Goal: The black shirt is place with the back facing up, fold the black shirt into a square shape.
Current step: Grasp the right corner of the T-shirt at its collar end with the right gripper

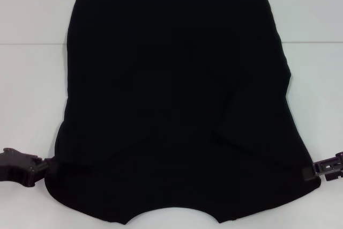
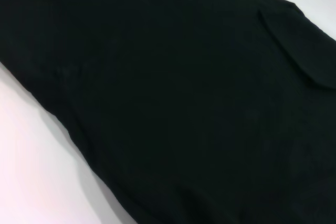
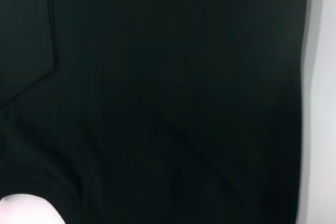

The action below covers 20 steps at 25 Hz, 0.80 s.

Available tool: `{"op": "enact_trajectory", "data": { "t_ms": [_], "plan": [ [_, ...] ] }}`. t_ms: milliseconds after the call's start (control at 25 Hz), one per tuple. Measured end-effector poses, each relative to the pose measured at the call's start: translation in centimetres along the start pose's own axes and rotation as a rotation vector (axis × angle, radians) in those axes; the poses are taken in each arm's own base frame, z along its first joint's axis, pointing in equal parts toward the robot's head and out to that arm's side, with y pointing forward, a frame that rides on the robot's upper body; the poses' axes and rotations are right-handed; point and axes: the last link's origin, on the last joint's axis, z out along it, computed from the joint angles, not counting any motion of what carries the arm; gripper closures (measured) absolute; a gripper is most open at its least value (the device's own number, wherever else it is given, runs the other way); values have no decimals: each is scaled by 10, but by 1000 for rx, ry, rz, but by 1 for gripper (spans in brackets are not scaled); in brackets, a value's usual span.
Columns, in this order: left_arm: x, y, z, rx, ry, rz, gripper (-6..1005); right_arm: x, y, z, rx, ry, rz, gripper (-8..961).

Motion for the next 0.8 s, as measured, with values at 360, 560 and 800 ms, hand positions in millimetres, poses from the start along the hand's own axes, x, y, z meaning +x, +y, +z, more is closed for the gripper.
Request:
{"op": "enact_trajectory", "data": {
  "t_ms": [360,560,800],
  "plan": [
    [0,0,0,3,1,-1,977,-4,5,8,22,21,-23,14],
    [0,-1,0,7,1,2,977,-5,7,13,39,48,-37,14],
    [1,-1,1,6,2,5,977,-6,15,18,20,68,-50,23]
  ]
}}
